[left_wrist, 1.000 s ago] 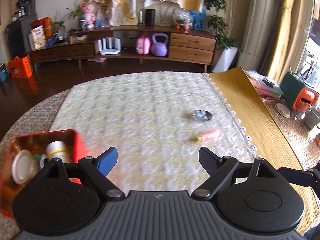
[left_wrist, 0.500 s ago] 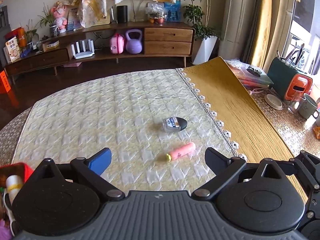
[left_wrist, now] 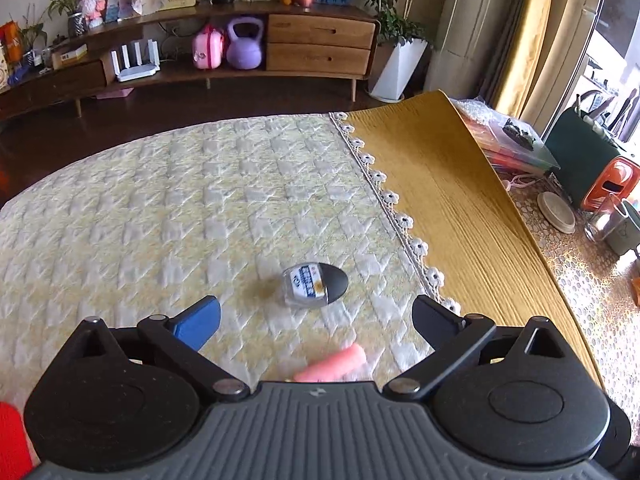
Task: Organize rigid objects
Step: 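Grasp small clear bottle with left gripper while right gripper grasps pink eraser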
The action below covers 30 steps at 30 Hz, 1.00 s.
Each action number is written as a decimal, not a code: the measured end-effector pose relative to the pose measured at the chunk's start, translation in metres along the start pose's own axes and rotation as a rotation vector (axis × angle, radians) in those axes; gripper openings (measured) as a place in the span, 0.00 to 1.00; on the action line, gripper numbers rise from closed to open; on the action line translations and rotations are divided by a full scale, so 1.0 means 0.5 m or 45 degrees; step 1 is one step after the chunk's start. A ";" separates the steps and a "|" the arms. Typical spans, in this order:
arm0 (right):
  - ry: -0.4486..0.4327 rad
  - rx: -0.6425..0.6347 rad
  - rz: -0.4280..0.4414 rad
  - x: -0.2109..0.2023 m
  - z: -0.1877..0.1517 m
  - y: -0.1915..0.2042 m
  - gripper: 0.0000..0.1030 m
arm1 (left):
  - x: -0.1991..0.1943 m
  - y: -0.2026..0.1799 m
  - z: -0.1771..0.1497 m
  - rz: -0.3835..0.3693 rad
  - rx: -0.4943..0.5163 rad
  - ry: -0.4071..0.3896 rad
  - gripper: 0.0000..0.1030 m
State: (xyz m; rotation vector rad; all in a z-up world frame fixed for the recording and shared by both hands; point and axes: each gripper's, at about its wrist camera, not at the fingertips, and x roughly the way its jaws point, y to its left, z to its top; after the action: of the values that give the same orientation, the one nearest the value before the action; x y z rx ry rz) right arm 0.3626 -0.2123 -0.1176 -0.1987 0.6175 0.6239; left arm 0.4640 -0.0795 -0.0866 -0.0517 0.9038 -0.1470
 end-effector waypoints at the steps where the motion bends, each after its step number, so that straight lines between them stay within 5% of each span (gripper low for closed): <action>1: 0.000 0.003 0.004 0.007 0.002 -0.001 0.96 | 0.012 -0.003 0.007 0.010 0.011 0.009 1.00; 22: 0.066 0.003 -0.039 0.110 0.004 -0.001 0.76 | 0.150 -0.021 0.032 0.086 0.046 0.145 0.99; 30: 0.042 -0.010 -0.069 0.110 0.000 0.006 0.66 | 0.168 -0.013 0.035 0.104 0.024 0.166 0.71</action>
State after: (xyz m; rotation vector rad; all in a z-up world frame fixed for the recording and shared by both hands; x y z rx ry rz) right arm 0.3960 -0.1833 -0.1505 -0.2329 0.6394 0.5717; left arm 0.5284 -0.0985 -0.1402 0.0129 1.0330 -0.0832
